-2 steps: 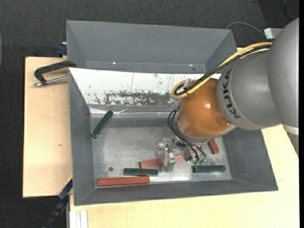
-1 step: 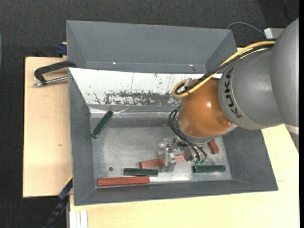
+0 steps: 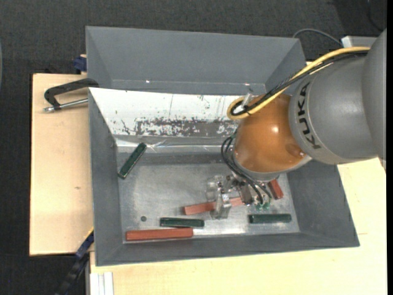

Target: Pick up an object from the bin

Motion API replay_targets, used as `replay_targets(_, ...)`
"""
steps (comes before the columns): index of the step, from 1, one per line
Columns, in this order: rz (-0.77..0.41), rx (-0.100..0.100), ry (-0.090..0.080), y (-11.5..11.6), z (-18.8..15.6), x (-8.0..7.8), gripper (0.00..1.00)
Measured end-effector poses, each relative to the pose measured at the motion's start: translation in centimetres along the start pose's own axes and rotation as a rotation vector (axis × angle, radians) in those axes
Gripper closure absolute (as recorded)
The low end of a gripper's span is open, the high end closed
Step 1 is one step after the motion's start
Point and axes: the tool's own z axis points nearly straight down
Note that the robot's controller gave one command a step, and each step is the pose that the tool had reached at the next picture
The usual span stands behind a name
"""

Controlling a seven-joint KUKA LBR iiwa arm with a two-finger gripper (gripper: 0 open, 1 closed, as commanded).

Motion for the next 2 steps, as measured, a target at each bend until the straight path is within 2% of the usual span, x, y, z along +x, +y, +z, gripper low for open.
replay_targets(1,0.0,0.001,-0.011,-0.01,-1.92,-0.25,1.0)
replay_targets(2,0.0,0.001,-0.014,0.0,-2.74,-0.31,1.0)
